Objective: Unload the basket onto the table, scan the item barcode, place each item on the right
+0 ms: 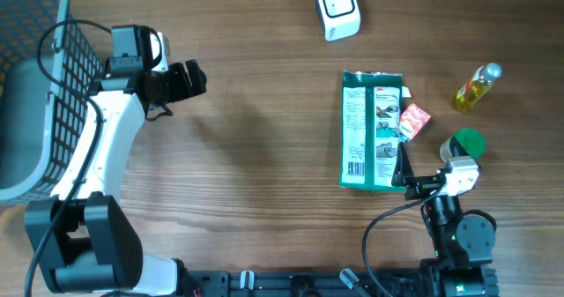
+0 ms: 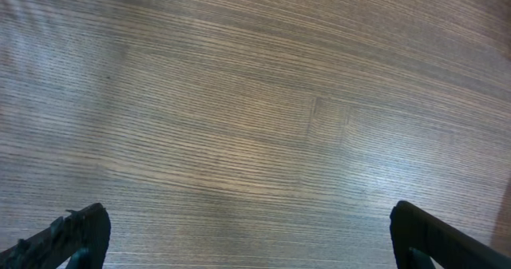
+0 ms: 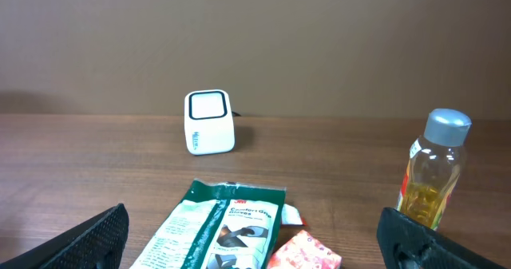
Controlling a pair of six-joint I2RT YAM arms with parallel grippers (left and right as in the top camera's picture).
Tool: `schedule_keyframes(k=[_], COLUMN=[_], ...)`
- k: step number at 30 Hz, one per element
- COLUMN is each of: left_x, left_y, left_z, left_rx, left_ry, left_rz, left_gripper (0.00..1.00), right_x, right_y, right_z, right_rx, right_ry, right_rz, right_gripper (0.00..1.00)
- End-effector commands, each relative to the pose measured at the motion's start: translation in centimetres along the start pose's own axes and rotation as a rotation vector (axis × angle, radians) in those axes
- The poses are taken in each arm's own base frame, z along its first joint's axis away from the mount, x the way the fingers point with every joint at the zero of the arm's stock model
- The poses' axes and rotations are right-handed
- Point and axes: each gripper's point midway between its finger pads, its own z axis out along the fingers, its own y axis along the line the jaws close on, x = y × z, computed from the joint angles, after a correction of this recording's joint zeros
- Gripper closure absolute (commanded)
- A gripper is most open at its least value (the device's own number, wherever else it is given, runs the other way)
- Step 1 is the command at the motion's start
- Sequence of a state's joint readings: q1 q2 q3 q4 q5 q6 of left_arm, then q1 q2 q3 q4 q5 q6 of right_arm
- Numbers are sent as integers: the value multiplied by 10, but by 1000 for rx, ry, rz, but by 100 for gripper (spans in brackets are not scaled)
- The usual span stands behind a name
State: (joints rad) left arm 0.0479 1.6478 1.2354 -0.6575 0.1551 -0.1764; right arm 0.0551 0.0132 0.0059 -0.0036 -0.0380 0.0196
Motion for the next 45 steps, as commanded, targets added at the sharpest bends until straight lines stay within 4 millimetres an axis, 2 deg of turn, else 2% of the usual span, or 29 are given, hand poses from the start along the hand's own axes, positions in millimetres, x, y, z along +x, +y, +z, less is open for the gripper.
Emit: schedule_keyframes(k=[1,18,20,24,25,26,27,29,31,33,35,37,40,42,44,45], left_x=[-4,-3,-7,-31,-35,-37,-35,-25,-6,11,22,33,56,77,112,117], left_y=[1,3,0,-19,-25,-33,-39,-45,-50,-52,-52,-50,-40,-30,-19,-16], left_z=[-2,-1,-12,-93,-122,-165,-203,-259,-317,-350,-368,-373,-347,-313,-265,-258], left_rx=[1,-2,5,54,73,98,121,155,192,214,226,232,224,210,210,209], left_ry=[-11,-6,-33,-245,-319,-427,-524,-666,-821,-912,-964,-988,-960,-886,-769,-765], left_rz=[13,9,14,48,60,78,93,117,142,156,165,168,164,148,143,143], left_gripper=[0,0,0,0,0,0,0,0,0,0,0,0,0,0,0,0], right_x=[-3,-3,-3,-3,-3,-3,-3,-3,-3,-3,-3,-3,-3,-3,-3,-3], right_y=[2,3,2,3,2,2,3,2,2,3,2,2,2,2,2,3], right_z=[-1,-1,-1,-1,-1,-1,-1,-1,-1,-1,-1,-1,-1,-1,-1,-1], right_rx=[-16,-16,-16,-16,-16,-16,-16,-16,-16,-16,-16,-16,-16,-16,-16,-16], right_ry=[-14,-13,-13,-13,-13,-13,-13,-13,-13,-13,-13,-13,-13,-13,-13,-13], right_rz=[-20,-19,-20,-20,-20,-20,-19,-20,-19,-20,-20,-20,-20,-20,-19,-20], right_gripper=[0,0,0,0,0,0,0,0,0,0,0,0,0,0,0,0])
